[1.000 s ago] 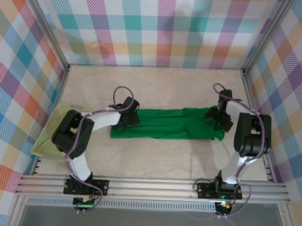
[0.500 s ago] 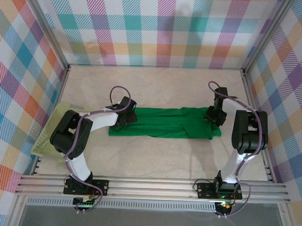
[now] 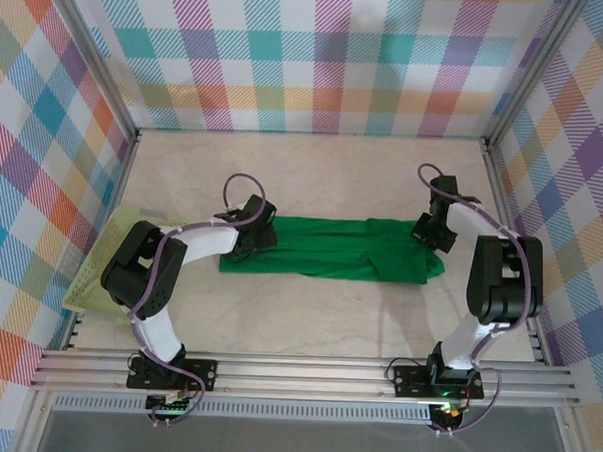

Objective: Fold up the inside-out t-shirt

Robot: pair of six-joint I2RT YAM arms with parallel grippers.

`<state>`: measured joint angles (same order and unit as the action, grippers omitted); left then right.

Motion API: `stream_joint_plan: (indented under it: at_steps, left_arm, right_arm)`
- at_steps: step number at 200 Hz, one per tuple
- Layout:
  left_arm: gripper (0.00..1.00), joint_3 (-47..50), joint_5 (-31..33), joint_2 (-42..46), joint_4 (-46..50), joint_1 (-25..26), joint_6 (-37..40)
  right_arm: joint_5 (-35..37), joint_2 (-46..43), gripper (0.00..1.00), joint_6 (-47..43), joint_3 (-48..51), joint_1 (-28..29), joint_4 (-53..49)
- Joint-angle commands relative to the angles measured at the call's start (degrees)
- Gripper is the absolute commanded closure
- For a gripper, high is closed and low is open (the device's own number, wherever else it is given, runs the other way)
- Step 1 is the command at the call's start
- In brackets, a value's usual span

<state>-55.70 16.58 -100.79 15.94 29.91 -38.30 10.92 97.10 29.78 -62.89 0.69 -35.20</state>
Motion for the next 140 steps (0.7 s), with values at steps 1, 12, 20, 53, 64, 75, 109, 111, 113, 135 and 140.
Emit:
stream_joint_plan:
  at_steps: [1,12,20,53,64,75,109,111,113,135,140]
  left_arm:
    - [0.05,0.8,-5.2,-1.2,4.9,2.9,-2.6]
    - [0.05,0.0,-6.0,0.0,5.3,3.6,-2.5]
    - [0.04,-0.5,-6.8,1.1,5.5,3.7,-2.5]
    - [0.02,-0.9,-4.7,7.4,8.4,3.0,-1.6]
    - [0.02,-0.4,-3.1,8.5,9.7,2.0,-1.4]
    - [0.03,0.9,-2.5,8.8,9.7,0.4,-1.0]
    - [0.22,3.2,-4.3,6.5,7.5,-2.2,0.4]
    - [0.23,3.3,-4.5,6.3,7.2,-2.2,0.4]
    - [0.24,3.3,-5.0,5.9,7.0,-2.2,0.4]
    - [0.31,3.8,-6.9,4.0,4.6,-1.4,0.3]
    - [0.33,4.1,-7.2,3.9,4.0,-1.3,0.3]
  right_arm:
    - [9.1,-4.7,1.00,0.9,-0.5,-1.1,-3.3]
    - [10.1,-6.0,1.00,0.2,-1.5,-1.1,-4.0]
    - [10.6,-6.5,1.00,-0.5,-2.5,-1.2,-4.9]
    - [11.8,-8.0,1.00,-3.9,-6.8,-0.4,-7.9]
    - [12.6,-8.2,1.00,-5.2,-8.3,0.9,-8.8]
    - [13.4,-7.7,1.00,-6.3,-10.6,3.0,-10.8]
    - [18.6,-4.2,1.00,-8.1,-19.9,13.6,-19.7]
    - [18.5,-4.1,1.00,-7.9,-20.7,14.1,-20.1]
    - [18.3,-3.8,1.00,-7.8,-21.1,14.7,-20.5]
    - [13.5,-1.7,1.00,-6.4,-25.7,21.3,-22.7]
    - [12.0,-1.1,1.00,-6.0,-26.9,22.9,-22.8]
